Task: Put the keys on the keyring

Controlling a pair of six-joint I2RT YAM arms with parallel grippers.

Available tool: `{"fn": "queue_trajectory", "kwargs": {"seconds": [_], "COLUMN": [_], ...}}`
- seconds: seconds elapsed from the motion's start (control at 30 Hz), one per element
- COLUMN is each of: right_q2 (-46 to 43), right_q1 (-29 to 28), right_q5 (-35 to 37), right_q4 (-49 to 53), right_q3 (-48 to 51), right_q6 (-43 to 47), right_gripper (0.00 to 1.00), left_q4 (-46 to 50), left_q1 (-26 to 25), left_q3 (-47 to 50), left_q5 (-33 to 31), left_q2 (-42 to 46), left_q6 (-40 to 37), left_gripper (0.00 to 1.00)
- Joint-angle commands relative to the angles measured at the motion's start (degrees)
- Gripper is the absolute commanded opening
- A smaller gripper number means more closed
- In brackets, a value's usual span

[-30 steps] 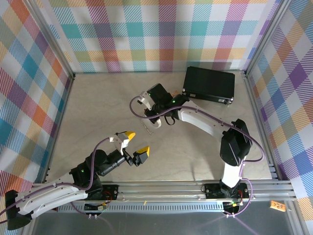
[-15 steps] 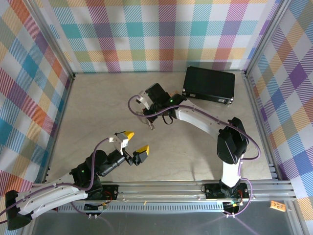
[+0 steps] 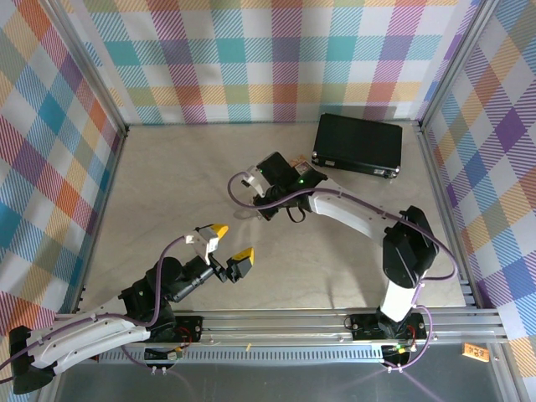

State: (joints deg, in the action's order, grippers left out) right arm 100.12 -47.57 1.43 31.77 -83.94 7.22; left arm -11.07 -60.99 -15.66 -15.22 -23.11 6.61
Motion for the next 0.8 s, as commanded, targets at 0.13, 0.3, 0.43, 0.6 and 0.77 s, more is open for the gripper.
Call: {"fn": "queue_trajectory", "kwargs": {"seconds": [0.13,0.3,0.43,0.6,0.77], "right_q2": [-5.09,-6.03,-7.16,-7.90,-8.45], "right_q1": [0.16,0.11,0.10,-0.16,-0.24], "right_q5": [-2.02,-4.26,-6.68,-8.99,-10.71], "right_q4": [-0.41,-1.12,-3.00,-5.20,-7.37], "right_q3": [5.17,8.84,12.23,16.56,21.38], "right_q6": [-4.33,-6.10,-8.14,-10.67,-13.10], "right_gripper": [0.00,0.00,0.00,0.00,0.00], "left_q4": [-2.02,-2.02,-2.20,-2.67,-3.94], "left_q1": [0.09,0.10,0.04,0.13,0.09], "left_q3": [0.89,0.68,0.68,0.81,0.89], "left_q5": [-1.20,-1.43,-0.39,0.04,-0.07], "left_q2": [0.87,1.14,0.76,0.25,-0.90], "left_q6": [-0.64,-1.27,-1.69,-1.76,-2.29], "left_gripper": [1.00,1.00,1.00,1.00,1.00]}}
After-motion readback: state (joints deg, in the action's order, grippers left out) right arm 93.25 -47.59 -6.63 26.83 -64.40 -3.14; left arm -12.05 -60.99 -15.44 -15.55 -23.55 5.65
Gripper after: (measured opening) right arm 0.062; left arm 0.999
